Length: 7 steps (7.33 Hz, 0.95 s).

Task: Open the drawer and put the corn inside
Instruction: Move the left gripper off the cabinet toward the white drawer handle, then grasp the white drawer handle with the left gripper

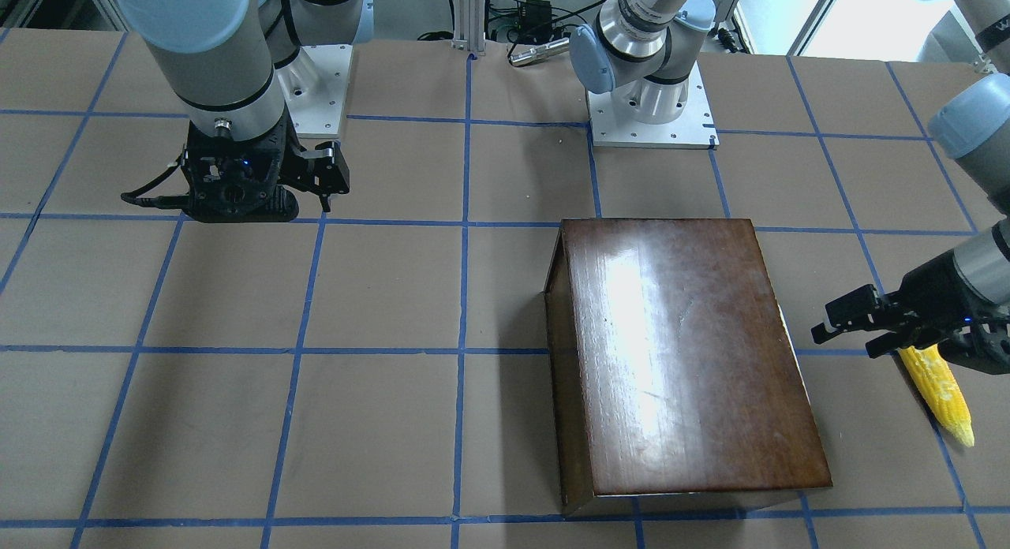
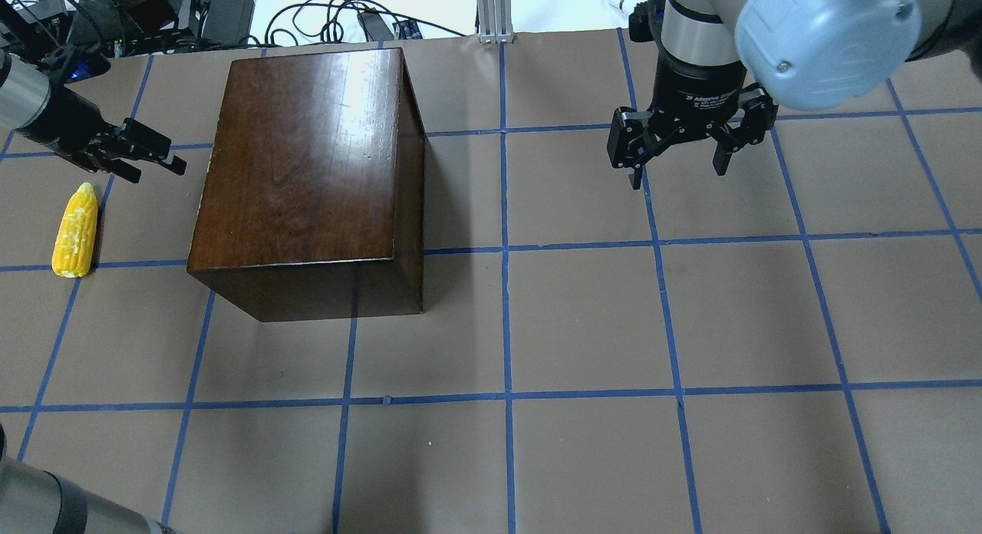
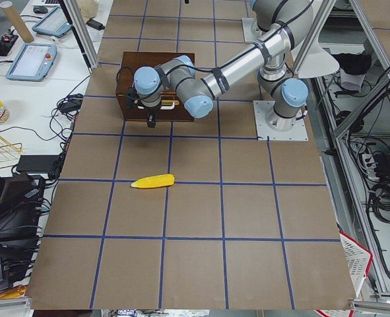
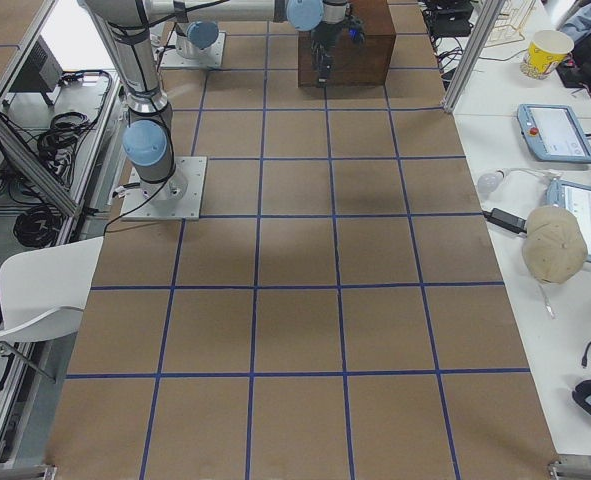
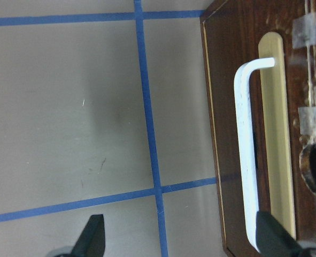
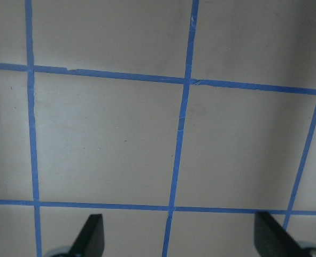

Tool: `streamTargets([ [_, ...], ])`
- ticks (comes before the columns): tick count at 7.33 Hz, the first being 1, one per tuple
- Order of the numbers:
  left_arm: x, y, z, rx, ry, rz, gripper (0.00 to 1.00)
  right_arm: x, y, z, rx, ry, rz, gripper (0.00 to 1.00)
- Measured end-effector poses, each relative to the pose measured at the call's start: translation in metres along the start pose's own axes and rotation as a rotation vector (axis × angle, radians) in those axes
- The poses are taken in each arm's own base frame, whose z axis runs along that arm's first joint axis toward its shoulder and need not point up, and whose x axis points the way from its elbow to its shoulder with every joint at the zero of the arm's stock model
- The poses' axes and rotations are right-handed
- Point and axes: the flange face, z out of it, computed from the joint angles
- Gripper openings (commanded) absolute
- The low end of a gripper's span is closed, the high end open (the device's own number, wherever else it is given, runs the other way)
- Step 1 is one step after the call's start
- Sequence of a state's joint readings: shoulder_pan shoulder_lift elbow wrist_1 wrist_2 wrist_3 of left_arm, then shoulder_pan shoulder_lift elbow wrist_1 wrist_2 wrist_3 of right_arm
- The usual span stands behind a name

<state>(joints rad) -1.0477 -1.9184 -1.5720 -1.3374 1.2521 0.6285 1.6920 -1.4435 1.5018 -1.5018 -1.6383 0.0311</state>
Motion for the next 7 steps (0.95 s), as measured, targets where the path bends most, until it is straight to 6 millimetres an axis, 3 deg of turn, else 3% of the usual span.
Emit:
streamTargets([
  [7,-0.006,-0.003,0.043,-0.005,0.124,-0.024,1.0,0.0,0.0,0.0,0.0,0.0,0.0,1.0],
])
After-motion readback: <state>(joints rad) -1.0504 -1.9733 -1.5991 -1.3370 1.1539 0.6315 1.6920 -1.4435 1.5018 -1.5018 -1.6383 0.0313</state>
